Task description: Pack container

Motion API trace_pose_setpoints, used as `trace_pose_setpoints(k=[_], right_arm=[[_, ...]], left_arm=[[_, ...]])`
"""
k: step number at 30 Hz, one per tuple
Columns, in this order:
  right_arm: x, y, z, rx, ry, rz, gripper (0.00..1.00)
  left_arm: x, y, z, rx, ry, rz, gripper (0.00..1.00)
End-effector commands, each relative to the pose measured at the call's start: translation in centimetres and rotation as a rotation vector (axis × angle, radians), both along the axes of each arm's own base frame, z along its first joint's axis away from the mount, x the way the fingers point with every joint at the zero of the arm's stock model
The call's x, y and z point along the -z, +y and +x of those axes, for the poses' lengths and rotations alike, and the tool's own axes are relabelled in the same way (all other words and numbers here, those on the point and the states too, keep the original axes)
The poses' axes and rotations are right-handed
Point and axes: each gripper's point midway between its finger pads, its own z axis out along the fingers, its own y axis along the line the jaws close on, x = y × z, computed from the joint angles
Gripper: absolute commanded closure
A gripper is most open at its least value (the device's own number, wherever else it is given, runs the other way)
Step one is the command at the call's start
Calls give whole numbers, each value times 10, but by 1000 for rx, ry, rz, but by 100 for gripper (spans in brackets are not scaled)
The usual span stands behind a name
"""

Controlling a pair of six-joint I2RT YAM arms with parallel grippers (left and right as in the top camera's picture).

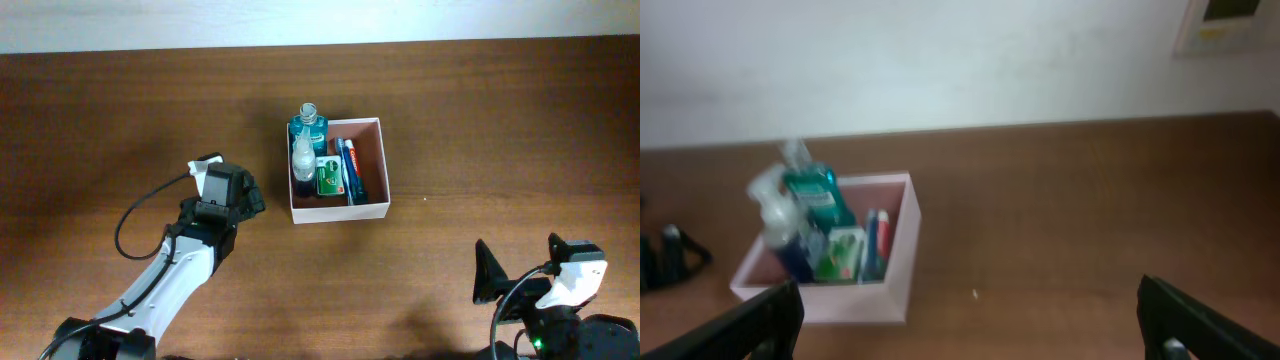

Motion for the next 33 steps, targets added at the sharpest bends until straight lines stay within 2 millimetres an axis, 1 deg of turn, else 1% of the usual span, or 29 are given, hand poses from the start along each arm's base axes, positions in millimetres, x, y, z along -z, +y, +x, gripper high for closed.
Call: trace_pose_setpoints(k=[1, 11, 14, 19, 22, 25, 33], right_arm=[[8, -9, -2, 44, 26, -28, 2], [35, -14, -12, 45, 139, -81, 1], [39, -14, -14, 42, 158, -85, 1], [38, -13, -11, 45, 135, -75, 1], [44, -15, -2, 79, 93, -57, 1], [53, -17, 19, 134, -23, -2, 1], [64, -1, 59, 86, -276, 110, 1]], left_arm=[[0, 3, 1, 5, 2, 22, 1], [0, 3, 1, 5, 2, 22, 1], [0, 3, 1, 5, 2, 22, 1], [0, 3, 1, 5, 2, 22, 1], [0, 3, 1, 5, 2, 22, 1], [0, 3, 1, 5, 2, 22, 1], [0, 3, 1, 5, 2, 22, 1]])
